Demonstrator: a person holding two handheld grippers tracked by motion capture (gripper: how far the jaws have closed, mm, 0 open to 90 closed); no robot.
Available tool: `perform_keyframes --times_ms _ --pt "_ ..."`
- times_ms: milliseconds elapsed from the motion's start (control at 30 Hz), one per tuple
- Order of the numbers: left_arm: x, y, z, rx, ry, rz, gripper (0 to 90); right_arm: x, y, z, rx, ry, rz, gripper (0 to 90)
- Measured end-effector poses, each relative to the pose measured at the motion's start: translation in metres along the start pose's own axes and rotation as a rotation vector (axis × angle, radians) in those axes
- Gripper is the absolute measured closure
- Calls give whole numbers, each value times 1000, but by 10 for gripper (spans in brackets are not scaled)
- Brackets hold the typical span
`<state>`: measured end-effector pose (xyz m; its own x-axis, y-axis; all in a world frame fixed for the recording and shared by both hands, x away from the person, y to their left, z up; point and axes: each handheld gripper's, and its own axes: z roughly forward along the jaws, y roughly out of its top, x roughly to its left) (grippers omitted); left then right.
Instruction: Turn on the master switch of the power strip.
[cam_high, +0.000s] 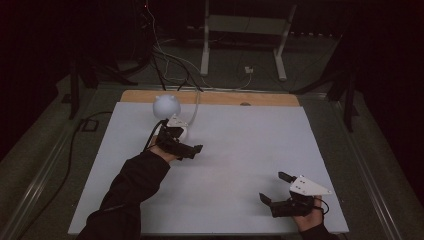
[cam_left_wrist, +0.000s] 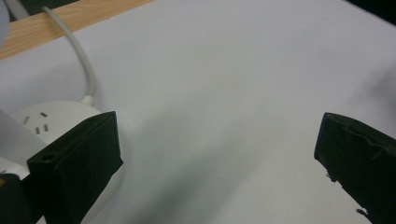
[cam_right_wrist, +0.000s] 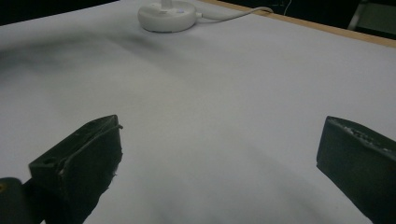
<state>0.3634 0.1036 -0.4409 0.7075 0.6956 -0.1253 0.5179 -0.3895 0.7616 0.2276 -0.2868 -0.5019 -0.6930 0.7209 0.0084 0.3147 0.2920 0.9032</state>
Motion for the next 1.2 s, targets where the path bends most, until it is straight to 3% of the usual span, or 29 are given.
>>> perform_keyframes --times_ms 133,367,800,1200 --pt "-3 -3 -5 5 -19 29 2 0 0 0 2 1 4 0" --pt "-4 -11 -17 -6 -54 45 2 1 0 1 2 1 2 0" --pt "-2 -33 -40 -23 -55 49 2 2 1 1 2 3 1 0" --pt "-1 -63 -53 -31 -72 55 2 3 1 1 2 5 -5 0"
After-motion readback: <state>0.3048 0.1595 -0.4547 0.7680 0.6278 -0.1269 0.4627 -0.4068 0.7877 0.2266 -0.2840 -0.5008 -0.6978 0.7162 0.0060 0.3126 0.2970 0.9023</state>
